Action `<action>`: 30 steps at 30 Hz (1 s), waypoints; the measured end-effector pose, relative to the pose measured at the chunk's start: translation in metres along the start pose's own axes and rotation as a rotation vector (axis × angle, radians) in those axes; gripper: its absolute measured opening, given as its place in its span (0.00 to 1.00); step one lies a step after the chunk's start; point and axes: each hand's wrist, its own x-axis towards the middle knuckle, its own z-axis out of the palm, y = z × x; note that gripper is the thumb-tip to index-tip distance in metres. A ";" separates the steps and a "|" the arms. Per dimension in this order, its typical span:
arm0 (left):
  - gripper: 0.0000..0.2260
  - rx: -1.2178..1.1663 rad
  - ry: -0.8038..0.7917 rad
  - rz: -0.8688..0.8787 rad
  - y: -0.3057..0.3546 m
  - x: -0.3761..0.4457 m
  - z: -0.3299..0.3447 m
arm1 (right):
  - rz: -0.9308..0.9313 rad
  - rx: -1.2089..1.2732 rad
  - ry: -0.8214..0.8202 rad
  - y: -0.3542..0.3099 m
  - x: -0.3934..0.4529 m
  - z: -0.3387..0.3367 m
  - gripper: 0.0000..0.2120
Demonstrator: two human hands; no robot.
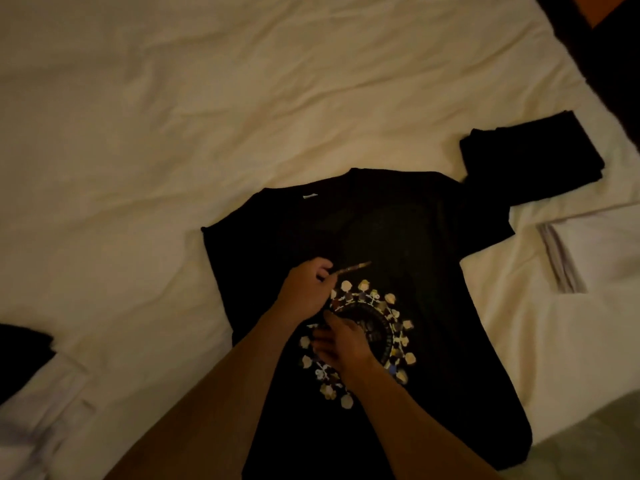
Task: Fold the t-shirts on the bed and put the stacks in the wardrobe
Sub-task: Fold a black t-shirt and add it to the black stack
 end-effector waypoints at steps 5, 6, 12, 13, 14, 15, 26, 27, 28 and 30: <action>0.11 0.085 0.081 -0.003 0.011 0.014 0.008 | -0.091 -0.211 0.004 -0.022 0.003 -0.025 0.06; 0.10 0.096 0.077 0.000 0.020 0.019 0.011 | -0.141 -0.222 0.034 -0.031 0.005 -0.037 0.06; 0.09 0.109 -0.059 0.119 0.090 0.065 0.051 | -0.363 -0.053 0.345 -0.118 0.022 -0.145 0.09; 0.09 0.119 -0.060 0.159 0.105 0.075 0.060 | -0.388 -0.035 0.421 -0.133 0.024 -0.165 0.11; 0.10 0.138 -0.053 0.206 0.119 0.088 0.069 | -0.407 -0.020 0.496 -0.146 0.029 -0.184 0.15; 0.10 0.171 -0.042 0.259 0.132 0.101 0.078 | -0.409 -0.016 0.558 -0.158 0.033 -0.202 0.18; 0.33 0.762 -0.050 0.324 0.238 0.209 0.167 | -0.403 0.278 0.382 -0.206 0.089 -0.274 0.07; 0.29 0.756 -0.080 0.262 0.241 0.215 0.169 | -0.411 0.307 0.367 -0.207 0.089 -0.274 0.07; 0.25 0.762 -0.114 0.223 0.242 0.220 0.169 | -0.428 0.346 0.350 -0.206 0.089 -0.274 0.07; 0.15 0.717 -0.171 0.192 0.244 0.224 0.165 | -0.466 0.426 0.317 -0.200 0.085 -0.272 0.08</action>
